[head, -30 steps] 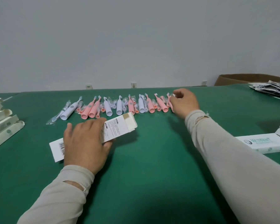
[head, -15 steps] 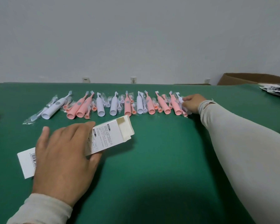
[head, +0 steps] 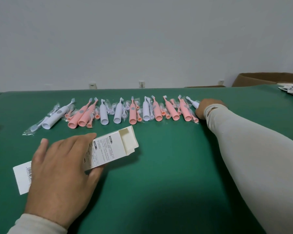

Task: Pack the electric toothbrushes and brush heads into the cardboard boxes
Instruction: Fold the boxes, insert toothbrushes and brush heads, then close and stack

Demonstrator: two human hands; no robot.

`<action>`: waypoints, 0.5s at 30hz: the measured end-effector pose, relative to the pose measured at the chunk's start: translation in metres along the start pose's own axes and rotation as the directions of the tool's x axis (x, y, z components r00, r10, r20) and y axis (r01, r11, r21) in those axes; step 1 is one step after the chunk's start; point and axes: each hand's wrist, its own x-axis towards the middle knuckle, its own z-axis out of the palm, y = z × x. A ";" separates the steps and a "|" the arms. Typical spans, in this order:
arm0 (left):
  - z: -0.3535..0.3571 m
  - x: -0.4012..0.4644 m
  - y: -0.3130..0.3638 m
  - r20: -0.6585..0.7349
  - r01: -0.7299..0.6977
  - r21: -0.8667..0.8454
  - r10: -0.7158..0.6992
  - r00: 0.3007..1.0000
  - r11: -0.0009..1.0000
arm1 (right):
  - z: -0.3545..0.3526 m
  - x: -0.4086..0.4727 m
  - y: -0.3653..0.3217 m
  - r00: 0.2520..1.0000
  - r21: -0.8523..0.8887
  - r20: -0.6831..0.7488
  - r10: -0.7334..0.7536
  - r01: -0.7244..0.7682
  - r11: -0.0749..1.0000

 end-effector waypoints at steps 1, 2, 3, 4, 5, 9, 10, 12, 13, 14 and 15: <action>0.001 0.000 0.000 -0.003 -0.002 0.001 0.002 1.000 1.000 | 0.001 0.000 0.000 1.000 -0.009 0.010 -0.007 0.007 1.000; 0.001 0.001 -0.001 -0.004 -0.003 0.007 0.003 1.000 1.000 | 0.001 0.000 0.001 1.000 -0.007 0.013 0.000 0.000 1.000; 0.002 0.001 -0.001 -0.009 -0.005 0.011 0.005 1.000 1.000 | 0.002 -0.001 0.003 1.000 0.009 0.004 0.026 -0.026 1.000; 0.003 0.001 -0.001 -0.017 -0.006 0.008 0.006 1.000 1.000 | 0.002 -0.003 0.006 0.997 0.041 -0.016 0.070 -0.069 0.997; 0.003 0.001 -0.002 -0.026 -0.007 0.001 0.007 1.000 1.000 | 0.001 -0.007 0.009 0.992 0.098 -0.042 0.122 -0.118 0.988; 0.002 0.000 -0.001 -0.021 -0.018 -0.005 0.018 1.000 1.000 | -0.021 -0.059 0.002 0.944 0.484 -0.230 0.236 -0.099 0.869; -0.001 0.000 0.000 -0.015 -0.025 -0.003 0.025 1.000 1.000 | -0.027 -0.081 -0.005 0.937 0.537 -0.276 0.213 -0.033 0.843; -0.006 -0.001 0.000 -0.005 -0.037 0.010 0.037 0.999 0.999 | -0.031 -0.133 -0.025 0.948 0.537 -0.313 0.055 0.129 0.834; -0.008 -0.002 0.000 -0.003 -0.042 0.017 0.042 0.999 0.999 | -0.029 -0.161 -0.035 0.952 0.501 -0.302 -0.047 0.201 0.842; -0.011 -0.003 -0.001 -0.005 -0.045 0.024 0.046 0.999 0.999 | -0.024 -0.187 -0.045 0.951 0.451 -0.279 -0.137 0.255 0.855; -0.014 -0.006 -0.002 -0.008 -0.046 0.031 0.046 0.999 0.998 | -0.016 -0.211 -0.054 0.946 0.392 -0.251 -0.203 0.291 0.872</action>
